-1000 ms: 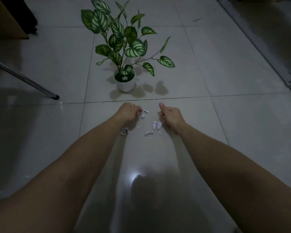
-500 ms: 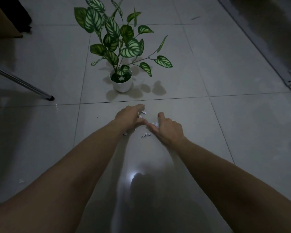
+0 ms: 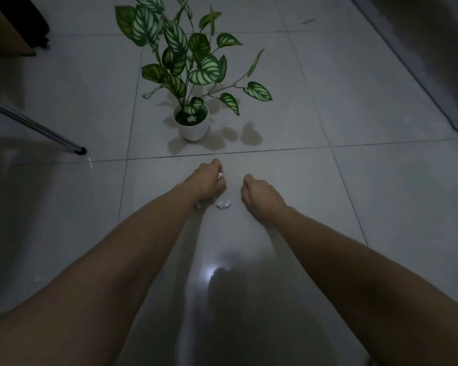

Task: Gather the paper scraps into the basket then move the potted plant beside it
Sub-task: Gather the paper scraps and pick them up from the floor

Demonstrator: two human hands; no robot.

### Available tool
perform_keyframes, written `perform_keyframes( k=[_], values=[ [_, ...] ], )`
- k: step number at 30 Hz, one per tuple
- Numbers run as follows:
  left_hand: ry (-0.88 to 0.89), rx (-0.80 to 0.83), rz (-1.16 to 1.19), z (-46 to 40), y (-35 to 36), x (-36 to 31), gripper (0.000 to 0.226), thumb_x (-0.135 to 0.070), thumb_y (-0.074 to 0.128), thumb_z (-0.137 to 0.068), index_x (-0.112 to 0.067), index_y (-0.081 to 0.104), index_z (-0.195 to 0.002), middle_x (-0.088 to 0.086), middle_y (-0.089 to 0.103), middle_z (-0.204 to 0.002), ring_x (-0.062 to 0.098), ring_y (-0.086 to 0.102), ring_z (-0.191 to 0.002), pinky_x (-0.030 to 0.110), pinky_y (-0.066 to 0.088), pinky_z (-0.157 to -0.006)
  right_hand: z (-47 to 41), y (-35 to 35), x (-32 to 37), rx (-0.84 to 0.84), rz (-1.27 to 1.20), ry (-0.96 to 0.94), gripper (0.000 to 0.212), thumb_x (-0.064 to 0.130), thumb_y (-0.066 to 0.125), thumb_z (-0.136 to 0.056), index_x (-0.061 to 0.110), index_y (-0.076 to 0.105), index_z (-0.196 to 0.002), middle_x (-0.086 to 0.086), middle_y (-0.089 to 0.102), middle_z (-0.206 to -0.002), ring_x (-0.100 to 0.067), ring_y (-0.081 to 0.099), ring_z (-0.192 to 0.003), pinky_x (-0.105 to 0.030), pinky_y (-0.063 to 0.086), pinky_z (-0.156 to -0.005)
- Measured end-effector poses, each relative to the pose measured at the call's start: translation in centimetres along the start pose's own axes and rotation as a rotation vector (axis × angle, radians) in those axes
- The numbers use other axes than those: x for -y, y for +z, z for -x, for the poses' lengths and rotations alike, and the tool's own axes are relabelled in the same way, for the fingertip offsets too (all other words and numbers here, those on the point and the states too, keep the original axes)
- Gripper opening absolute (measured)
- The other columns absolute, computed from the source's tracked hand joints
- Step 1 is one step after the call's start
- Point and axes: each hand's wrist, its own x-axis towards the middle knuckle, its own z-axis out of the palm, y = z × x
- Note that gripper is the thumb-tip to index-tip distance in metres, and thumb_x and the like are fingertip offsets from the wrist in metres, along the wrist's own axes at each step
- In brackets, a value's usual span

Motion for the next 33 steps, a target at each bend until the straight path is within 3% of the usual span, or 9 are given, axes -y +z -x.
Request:
perform_keyframes(
  k=[5,7,12,16,19,22,26,28,33],
  values=[
    [-0.021,-0.002,0.138,0.2,-1.4,0.4,0.019,-0.015,0.058,-0.088,-0.010,0.075,-0.095,0.009,0.071,-0.103,0.025,0.062,-0.097,0.027,0.047,-0.084,-0.1,-1.0,-0.5,0.037,-0.193,0.081,0.021,0.025,0.039,-0.098,0.016,0.049,-0.115,-0.016,0.062,-0.104,-0.034,0.058,-0.088,-0.039,0.049,-0.078],
    [-0.043,-0.010,0.175,0.4,-1.9,0.5,0.026,-0.022,0.057,-0.091,-0.004,0.075,-0.087,0.013,0.072,-0.095,0.027,0.063,-0.091,0.029,0.047,-0.077,0.0,-1.2,-0.5,0.049,-0.236,0.099,0.022,0.025,0.045,-0.098,0.014,0.063,-0.102,-0.016,0.067,-0.104,-0.035,0.061,-0.096,-0.039,0.050,-0.086],
    [-0.138,-0.056,0.289,1.5,-2.9,1.1,0.050,-0.047,0.053,-0.093,-0.007,0.067,-0.067,0.011,0.063,-0.061,0.023,0.054,-0.054,0.028,0.042,-0.056,0.5,-1.9,0.3,-0.035,-0.406,0.301,0.051,0.056,0.065,-0.083,0.012,0.056,-0.058,-0.009,0.063,-0.064,-0.025,0.060,-0.065,-0.029,0.046,-0.064],
    [-0.189,-0.036,0.469,2.5,-3.3,2.0,0.040,-0.038,0.058,-0.093,-0.011,0.070,-0.066,-0.001,0.056,-0.044,0.017,0.048,-0.045,0.024,0.040,-0.047,0.8,-2.2,0.5,0.008,-0.545,0.296,0.044,0.026,0.080,-0.076,0.016,0.042,-0.055,-0.004,0.054,-0.050,-0.011,0.056,-0.041,-0.017,0.040,-0.042],
    [-0.217,-0.072,0.422,3.3,-3.7,2.3,0.051,-0.053,0.057,-0.089,-0.011,0.059,-0.060,0.002,0.052,-0.052,0.020,0.044,-0.049,0.027,0.033,-0.049,0.8,-2.0,0.6,0.043,-0.557,0.270,0.037,0.014,0.075,-0.077,0.016,0.042,-0.059,-0.005,0.055,-0.051,-0.019,0.062,-0.046,-0.018,0.041,-0.042],
    [-0.337,-0.078,0.370,4.2,-4.3,2.5,0.065,-0.074,0.049,-0.078,-0.012,0.054,-0.061,0.005,0.055,-0.060,0.022,0.046,-0.051,0.028,0.034,-0.052,0.8,-1.7,0.9,-0.069,-0.463,0.230,0.044,0.035,0.071,-0.083,0.018,0.039,-0.057,0.002,0.046,-0.053,-0.012,0.042,-0.050,-0.022,0.036,-0.048],
    [-0.282,-0.048,0.337,4.3,-4.4,3.2,0.040,-0.031,0.041,-0.100,-0.006,0.061,-0.077,0.028,0.058,-0.083,0.023,0.045,-0.056,0.028,0.036,-0.056,1.6,-1.2,1.0,-0.187,-0.346,0.243,0.051,0.056,0.053,-0.089,0.015,0.040,-0.061,0.000,0.050,-0.058,-0.025,0.049,-0.060,-0.032,0.037,-0.055],
    [-0.257,-0.028,0.409,4.4,-4.2,3.5,0.036,-0.017,0.037,-0.101,-0.005,0.070,-0.092,0.017,0.061,-0.086,0.019,0.048,-0.060,0.025,0.039,-0.053,2.2,-1.0,0.9,-0.179,-0.268,0.254,0.050,0.060,0.048,-0.089,0.015,0.049,-0.068,-0.002,0.057,-0.066,-0.029,0.054,-0.067,-0.033,0.039,-0.059],
    [-0.195,-0.053,0.282,4.3,-3.5,4.6,0.033,-0.026,0.052,-0.097,-0.005,0.076,-0.093,0.016,0.073,-0.097,0.016,0.063,-0.068,0.024,0.044,-0.065,2.9,-0.4,0.4,-0.042,-0.061,0.170,0.039,0.058,0.048,-0.089,0.020,0.054,-0.085,-0.008,0.065,-0.089,-0.032,0.059,-0.077,-0.036,0.045,-0.066]
  ],
)
